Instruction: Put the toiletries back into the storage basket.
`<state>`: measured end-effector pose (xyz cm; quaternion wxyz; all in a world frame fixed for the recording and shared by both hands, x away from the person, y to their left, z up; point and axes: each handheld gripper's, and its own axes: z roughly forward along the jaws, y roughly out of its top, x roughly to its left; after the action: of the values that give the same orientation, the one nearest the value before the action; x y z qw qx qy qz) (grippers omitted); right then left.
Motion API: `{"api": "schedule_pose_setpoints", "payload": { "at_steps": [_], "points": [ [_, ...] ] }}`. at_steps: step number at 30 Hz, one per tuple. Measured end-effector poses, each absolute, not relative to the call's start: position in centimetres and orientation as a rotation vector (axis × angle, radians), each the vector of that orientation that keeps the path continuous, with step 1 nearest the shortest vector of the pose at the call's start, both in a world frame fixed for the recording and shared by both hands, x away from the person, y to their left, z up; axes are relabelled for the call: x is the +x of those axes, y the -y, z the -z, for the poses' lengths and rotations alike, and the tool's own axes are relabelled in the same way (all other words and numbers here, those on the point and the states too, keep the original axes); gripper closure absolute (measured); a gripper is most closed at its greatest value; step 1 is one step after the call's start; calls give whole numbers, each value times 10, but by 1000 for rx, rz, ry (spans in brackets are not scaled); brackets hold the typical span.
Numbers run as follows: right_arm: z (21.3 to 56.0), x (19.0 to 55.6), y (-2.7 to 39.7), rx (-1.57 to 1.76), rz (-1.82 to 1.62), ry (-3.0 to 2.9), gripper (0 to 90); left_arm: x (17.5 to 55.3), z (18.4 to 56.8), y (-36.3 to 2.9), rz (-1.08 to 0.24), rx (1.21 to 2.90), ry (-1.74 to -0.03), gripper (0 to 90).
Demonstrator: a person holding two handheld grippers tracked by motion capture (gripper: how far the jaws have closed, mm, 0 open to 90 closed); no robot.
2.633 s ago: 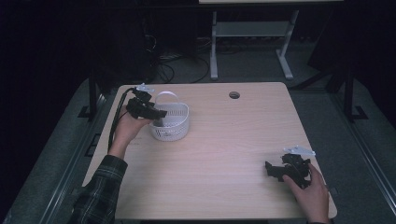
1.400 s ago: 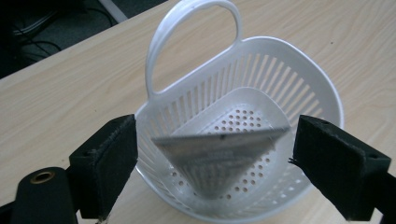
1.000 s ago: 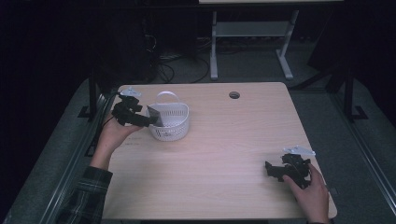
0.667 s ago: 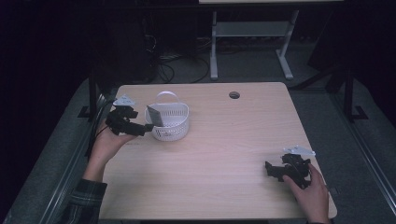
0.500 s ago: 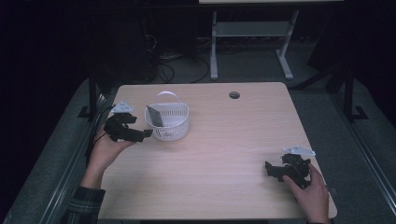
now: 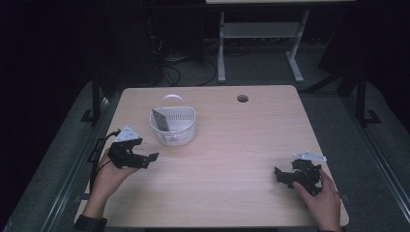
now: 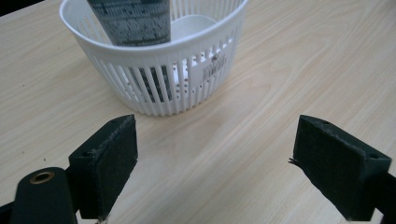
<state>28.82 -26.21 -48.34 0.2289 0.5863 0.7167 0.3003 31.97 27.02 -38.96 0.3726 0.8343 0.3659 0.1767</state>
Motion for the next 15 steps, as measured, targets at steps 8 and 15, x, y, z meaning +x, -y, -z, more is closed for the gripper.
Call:
{"api": "schedule_pose_setpoints", "payload": {
  "at_steps": [8, 15],
  "points": [
    [483, 288, 262, 1614, -826, -1973, 0, 304, 407, -272, -474, 2119, -938, 132],
    [483, 288, 262, 1613, -826, -1973, 0, 293, 429, -274, -469, 2125, -915, 131]
  ]
}}
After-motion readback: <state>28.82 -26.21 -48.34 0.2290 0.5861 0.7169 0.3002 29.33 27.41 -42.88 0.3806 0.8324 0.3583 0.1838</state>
